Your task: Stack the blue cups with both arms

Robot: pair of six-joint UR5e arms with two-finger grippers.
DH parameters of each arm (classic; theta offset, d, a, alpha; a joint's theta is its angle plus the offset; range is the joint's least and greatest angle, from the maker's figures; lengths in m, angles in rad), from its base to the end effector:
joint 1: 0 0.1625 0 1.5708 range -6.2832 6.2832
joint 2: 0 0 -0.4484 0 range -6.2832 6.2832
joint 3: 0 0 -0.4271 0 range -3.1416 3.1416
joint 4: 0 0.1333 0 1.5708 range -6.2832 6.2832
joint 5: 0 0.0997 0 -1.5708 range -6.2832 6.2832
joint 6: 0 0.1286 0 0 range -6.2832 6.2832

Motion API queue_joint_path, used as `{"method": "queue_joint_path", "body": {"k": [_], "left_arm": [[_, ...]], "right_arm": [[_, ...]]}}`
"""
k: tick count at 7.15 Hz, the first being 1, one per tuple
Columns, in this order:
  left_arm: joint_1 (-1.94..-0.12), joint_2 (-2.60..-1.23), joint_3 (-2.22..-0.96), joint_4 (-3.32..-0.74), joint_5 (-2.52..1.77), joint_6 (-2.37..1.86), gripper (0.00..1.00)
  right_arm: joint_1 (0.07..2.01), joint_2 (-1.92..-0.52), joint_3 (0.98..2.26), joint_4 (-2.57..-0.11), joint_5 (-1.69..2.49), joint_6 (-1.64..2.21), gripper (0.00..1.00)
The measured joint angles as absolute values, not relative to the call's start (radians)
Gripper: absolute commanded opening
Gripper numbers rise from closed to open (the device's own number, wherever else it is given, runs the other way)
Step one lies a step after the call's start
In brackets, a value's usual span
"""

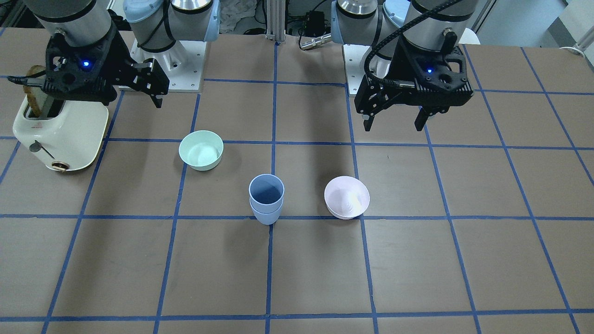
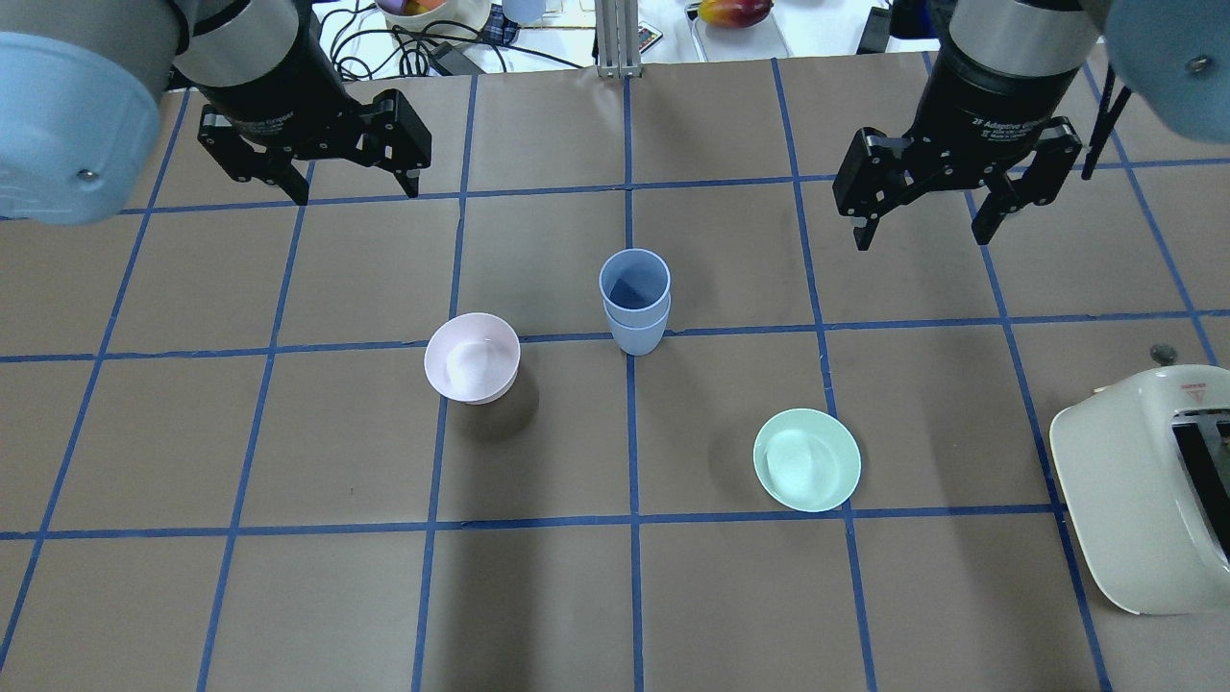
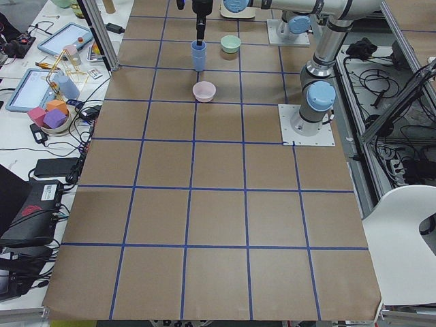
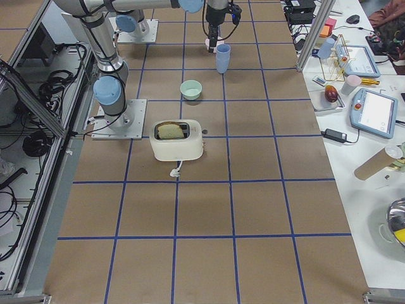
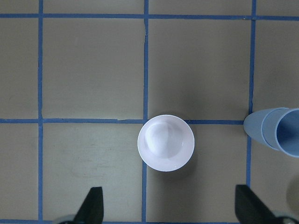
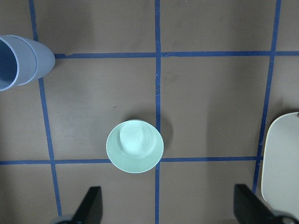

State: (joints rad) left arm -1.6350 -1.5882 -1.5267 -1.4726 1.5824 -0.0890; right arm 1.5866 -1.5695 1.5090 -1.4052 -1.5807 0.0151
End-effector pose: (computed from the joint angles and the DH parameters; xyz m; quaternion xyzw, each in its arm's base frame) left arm -0.1668 -0.5401 0.5071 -0.0127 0.9980 -0.0627 0.0010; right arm 0.1401 -0.5104 0.4984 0.0006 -0.9986 -0.0524 0.0058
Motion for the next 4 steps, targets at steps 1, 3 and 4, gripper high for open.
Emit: {"method": "queue_joint_path", "body": {"k": [1,3,4], "left_arm": [[-1.635,-1.588,-1.527,-1.473,1.583,-0.089,1.00],[-1.635,-1.588,-1.528,-1.473,1.583,-0.089,1.00],[-1.635,-1.588,-1.528,-1.473,1.583,-0.089,1.00]], "right_arm": [[1.589,-1.572,1.510,-1.405,-1.580,0.014,1.00],[1.589,-1.581,1.513,-1.402,-1.578,0.014,1.00],[1.589,-1.586,1.519,-1.401,-1.579,0.014,1.00]]}}
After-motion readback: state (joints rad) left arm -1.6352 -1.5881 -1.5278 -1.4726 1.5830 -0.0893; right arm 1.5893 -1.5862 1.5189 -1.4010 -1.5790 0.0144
